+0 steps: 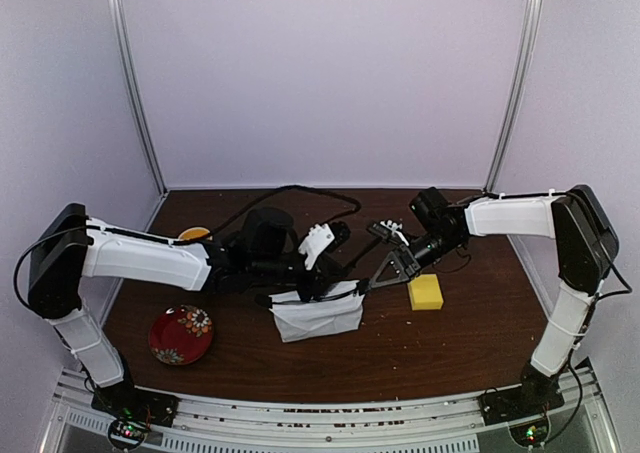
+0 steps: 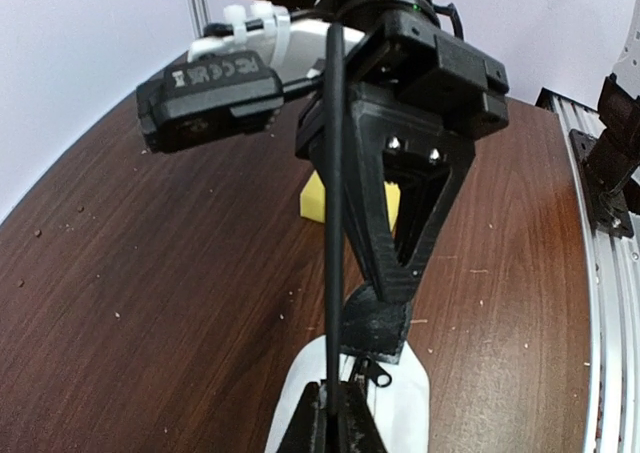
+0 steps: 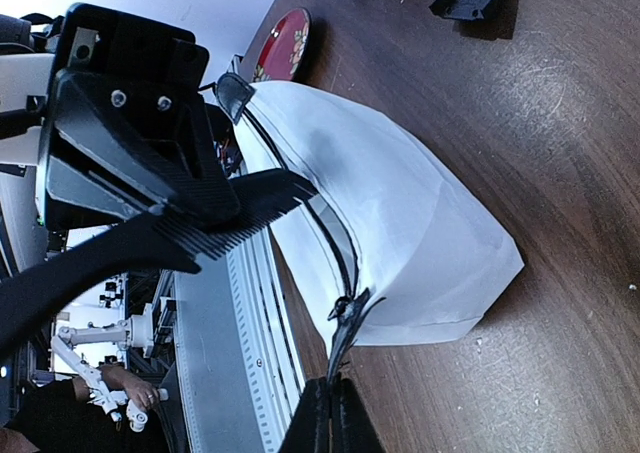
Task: Sort the hair-cutting tools
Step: Hold the handle of the kit bag.
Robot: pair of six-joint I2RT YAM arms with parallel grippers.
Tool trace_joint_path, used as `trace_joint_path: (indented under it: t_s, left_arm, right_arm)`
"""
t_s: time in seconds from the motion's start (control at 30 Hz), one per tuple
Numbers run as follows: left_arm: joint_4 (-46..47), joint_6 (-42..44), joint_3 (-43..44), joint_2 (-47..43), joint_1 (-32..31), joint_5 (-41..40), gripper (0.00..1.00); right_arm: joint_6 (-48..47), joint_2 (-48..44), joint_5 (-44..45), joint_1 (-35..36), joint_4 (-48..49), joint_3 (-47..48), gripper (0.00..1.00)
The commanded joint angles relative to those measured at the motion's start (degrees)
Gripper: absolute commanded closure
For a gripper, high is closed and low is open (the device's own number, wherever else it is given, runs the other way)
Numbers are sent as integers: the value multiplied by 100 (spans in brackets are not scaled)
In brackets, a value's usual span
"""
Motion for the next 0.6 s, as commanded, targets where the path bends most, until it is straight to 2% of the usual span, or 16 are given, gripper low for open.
trace_joint_path:
  t_s: [0.0,0.23,0.57]
  left_arm:
    - [270,49,-177,95,26,-3,100]
    - [-72,160,-486,-166,26,-65,100]
    - [-1186,376,-773,-698,26,-245,100]
  right_arm:
    - [-13,-99,-154,-1,56,52,100]
    - [-47,-198,-120,-2,53,17,100]
    - [-80,-256,-102,-30,44,8,100]
